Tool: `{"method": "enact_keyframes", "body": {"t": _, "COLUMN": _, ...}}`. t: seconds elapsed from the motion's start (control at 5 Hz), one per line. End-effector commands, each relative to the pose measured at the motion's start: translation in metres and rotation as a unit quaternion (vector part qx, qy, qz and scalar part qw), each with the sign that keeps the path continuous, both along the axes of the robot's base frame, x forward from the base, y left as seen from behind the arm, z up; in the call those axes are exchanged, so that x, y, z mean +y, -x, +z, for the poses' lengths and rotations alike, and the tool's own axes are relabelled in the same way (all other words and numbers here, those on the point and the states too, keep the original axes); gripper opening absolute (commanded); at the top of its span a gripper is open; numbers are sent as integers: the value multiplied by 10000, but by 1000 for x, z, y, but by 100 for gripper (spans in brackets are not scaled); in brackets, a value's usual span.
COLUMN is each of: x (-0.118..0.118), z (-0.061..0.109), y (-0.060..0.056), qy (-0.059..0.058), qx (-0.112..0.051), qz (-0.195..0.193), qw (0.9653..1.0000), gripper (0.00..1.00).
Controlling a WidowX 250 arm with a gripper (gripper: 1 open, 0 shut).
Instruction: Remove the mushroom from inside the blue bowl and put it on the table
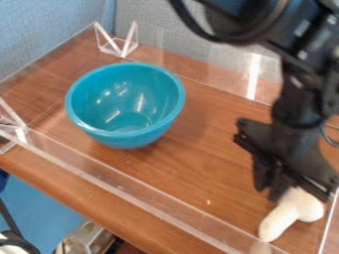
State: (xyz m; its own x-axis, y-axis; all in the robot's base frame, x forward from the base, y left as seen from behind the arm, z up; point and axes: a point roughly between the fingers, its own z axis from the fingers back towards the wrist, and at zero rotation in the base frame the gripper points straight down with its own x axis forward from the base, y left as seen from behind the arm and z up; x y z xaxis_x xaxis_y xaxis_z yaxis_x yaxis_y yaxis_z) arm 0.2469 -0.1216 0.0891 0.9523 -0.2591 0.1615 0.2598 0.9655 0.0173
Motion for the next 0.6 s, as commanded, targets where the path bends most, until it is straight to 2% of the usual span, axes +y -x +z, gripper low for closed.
{"method": "enact_keyframes", "body": {"t": 0.0, "x": 10, "z": 18, "y": -13, "qy": 10, "qx": -187, "qz": -428, "qw": 9989, "gripper": 0}}
{"method": "enact_keyframes", "body": {"t": 0.2, "x": 14, "z": 22, "y": -22, "qy": -34, "qx": -151, "qz": -861, "qw": 9962, "gripper": 0}}
{"method": "enact_keyframes", "body": {"t": 0.4, "x": 13, "z": 12, "y": -22, "qy": -94, "qx": -69, "qz": -722, "qw": 9973, "gripper": 0}}
